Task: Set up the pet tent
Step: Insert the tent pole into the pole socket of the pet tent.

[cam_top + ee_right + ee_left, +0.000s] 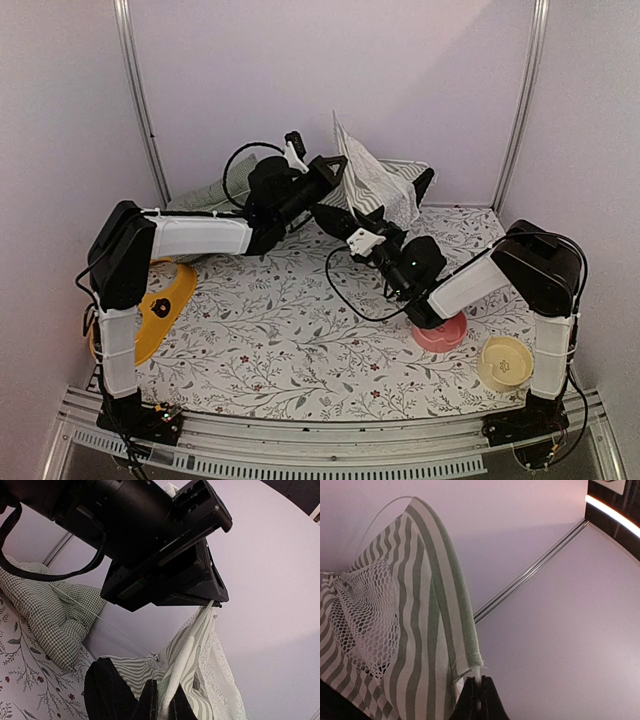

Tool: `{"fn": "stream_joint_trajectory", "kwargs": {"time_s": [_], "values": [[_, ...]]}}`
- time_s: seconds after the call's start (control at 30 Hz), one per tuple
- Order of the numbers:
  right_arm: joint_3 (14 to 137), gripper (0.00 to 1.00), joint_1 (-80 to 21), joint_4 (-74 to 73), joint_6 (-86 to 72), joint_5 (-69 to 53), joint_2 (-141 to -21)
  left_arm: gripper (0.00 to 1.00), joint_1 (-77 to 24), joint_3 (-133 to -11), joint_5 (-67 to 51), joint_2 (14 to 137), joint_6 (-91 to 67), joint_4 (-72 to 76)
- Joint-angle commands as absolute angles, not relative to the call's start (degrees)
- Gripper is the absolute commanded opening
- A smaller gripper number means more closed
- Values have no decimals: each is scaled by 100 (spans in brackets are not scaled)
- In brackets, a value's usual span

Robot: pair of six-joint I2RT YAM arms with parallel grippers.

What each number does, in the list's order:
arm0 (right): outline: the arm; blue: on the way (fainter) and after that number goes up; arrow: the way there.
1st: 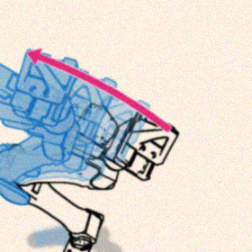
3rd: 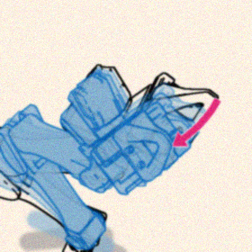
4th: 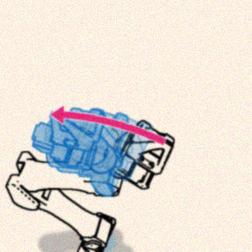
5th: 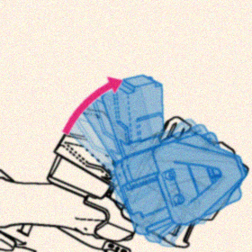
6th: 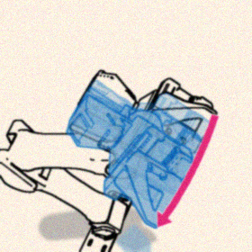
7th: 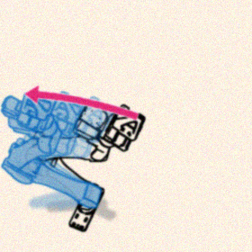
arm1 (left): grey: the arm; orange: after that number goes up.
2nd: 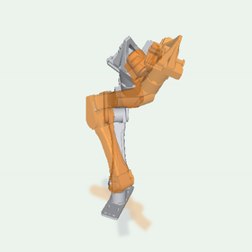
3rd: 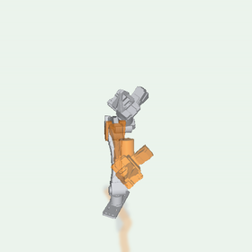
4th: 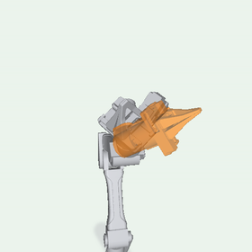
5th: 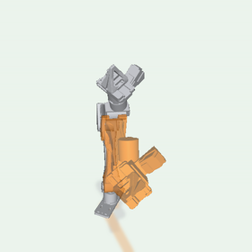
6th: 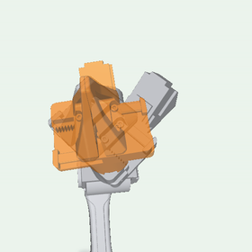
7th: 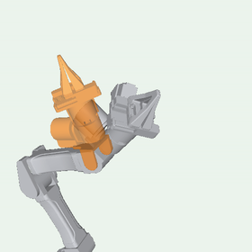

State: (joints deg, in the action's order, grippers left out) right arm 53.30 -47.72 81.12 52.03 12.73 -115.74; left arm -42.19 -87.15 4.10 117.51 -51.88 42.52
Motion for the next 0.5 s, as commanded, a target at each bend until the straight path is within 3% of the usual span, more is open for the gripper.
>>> {"fn": "stream_joint_trajectory", "kwargs": {"time_s": [0.0,0.47], "values": [[5165,0,-5048,7557,5115,692,-11810,0,-3629,-8881,1334,11498,-4895,5423],[5198,0,-5037,7463,5038,708,-11788,0,-3679,-8746,1302,11479,-4924,5449]]}}
